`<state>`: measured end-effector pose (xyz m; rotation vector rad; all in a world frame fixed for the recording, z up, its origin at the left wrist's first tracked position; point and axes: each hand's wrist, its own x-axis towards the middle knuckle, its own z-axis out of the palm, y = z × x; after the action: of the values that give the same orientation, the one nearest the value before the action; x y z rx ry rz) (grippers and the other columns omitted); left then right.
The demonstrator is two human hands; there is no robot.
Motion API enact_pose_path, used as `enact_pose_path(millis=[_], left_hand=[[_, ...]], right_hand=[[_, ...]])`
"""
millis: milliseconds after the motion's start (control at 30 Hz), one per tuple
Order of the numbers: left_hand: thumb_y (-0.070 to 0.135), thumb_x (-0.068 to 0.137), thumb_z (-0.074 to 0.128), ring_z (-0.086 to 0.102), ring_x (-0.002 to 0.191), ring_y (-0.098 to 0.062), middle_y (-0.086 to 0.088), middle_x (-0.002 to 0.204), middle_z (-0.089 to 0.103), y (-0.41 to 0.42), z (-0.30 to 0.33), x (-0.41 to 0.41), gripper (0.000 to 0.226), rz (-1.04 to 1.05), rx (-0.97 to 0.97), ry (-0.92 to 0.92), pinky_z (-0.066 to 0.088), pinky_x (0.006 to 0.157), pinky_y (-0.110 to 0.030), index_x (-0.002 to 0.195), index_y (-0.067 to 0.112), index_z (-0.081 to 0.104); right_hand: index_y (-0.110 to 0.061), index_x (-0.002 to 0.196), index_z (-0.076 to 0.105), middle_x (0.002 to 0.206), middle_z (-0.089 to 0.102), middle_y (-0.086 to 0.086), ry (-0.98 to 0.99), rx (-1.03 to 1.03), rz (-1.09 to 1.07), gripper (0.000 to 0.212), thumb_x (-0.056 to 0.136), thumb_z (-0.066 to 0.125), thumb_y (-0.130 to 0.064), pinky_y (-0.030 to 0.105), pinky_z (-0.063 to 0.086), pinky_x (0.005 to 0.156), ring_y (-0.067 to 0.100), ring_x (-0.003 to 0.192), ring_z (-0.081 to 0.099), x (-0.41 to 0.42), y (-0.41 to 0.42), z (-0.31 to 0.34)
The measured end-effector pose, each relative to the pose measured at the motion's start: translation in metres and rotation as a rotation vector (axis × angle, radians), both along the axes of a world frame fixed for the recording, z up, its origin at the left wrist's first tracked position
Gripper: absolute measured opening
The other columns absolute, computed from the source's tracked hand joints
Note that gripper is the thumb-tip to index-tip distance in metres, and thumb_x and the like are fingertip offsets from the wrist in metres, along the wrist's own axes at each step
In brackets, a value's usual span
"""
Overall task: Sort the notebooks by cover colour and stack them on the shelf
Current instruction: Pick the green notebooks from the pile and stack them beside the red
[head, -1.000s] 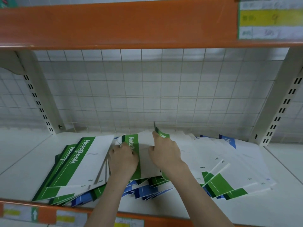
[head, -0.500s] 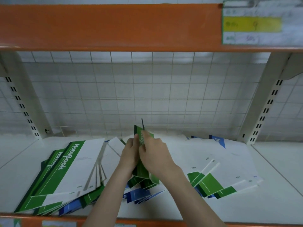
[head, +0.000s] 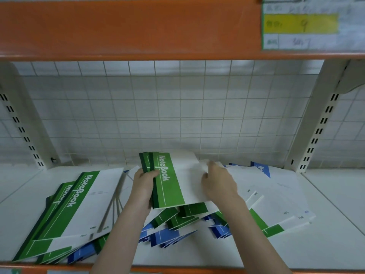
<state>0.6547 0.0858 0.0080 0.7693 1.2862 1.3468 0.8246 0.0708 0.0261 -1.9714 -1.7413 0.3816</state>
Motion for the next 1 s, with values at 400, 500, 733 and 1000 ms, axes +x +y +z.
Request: enact_pose_path(millis=[400, 500, 733, 1000], left_hand=[[0.009, 0.094, 0.049, 0.061, 0.063, -0.023, -0.010, 0.079, 0.062, 0.004, -0.010, 0.003, 0.011, -0.003, -0.064, 0.087, 0.045, 0.047, -0.026, 0.105, 0.009, 0.051], [0.009, 0.094, 0.049, 0.062, 0.064, -0.021, -0.009, 0.080, 0.062, 0.004, -0.012, 0.003, 0.006, -0.036, -0.060, 0.132, 0.045, 0.048, -0.026, 0.098, 0.013, 0.051], [0.012, 0.092, 0.051, 0.067, 0.068, -0.019, -0.008, 0.082, 0.069, 0.003, -0.011, 0.002, 0.011, -0.190, -0.051, 0.252, 0.049, 0.053, -0.025, 0.096, 0.013, 0.062], [0.030, 0.090, 0.059, 0.059, 0.098, -0.023, -0.005, 0.105, 0.059, 0.002, -0.006, 0.002, 0.014, -0.015, 0.270, 0.611, 0.049, 0.086, -0.038, 0.104, 0.025, 0.057]], right_hand=[[-0.007, 0.124, 0.040, 0.122, 0.050, 0.013, -0.201, -0.167, -0.121, 0.037, 0.088, 0.045, -0.009, 0.034, 0.039, 0.086, 0.030, 0.113, 0.044, 0.000, 0.010, -0.015], [-0.005, 0.101, 0.045, 0.110, 0.049, 0.015, -0.006, -0.154, -0.113, 0.013, 0.088, 0.045, -0.006, 0.032, 0.039, 0.081, 0.029, 0.099, 0.047, 0.004, 0.013, -0.018], [-0.014, 0.068, 0.032, 0.068, 0.037, -0.002, 0.553, -0.102, -0.078, 0.035, 0.096, 0.046, -0.032, 0.025, 0.025, 0.050, 0.012, 0.058, 0.034, 0.016, 0.021, -0.017], [-0.024, 0.101, 0.050, 0.096, 0.063, 0.002, 0.946, 0.025, 0.118, 0.012, 0.093, 0.058, -0.019, 0.021, 0.047, 0.059, 0.013, 0.077, 0.060, 0.015, 0.012, -0.009]])
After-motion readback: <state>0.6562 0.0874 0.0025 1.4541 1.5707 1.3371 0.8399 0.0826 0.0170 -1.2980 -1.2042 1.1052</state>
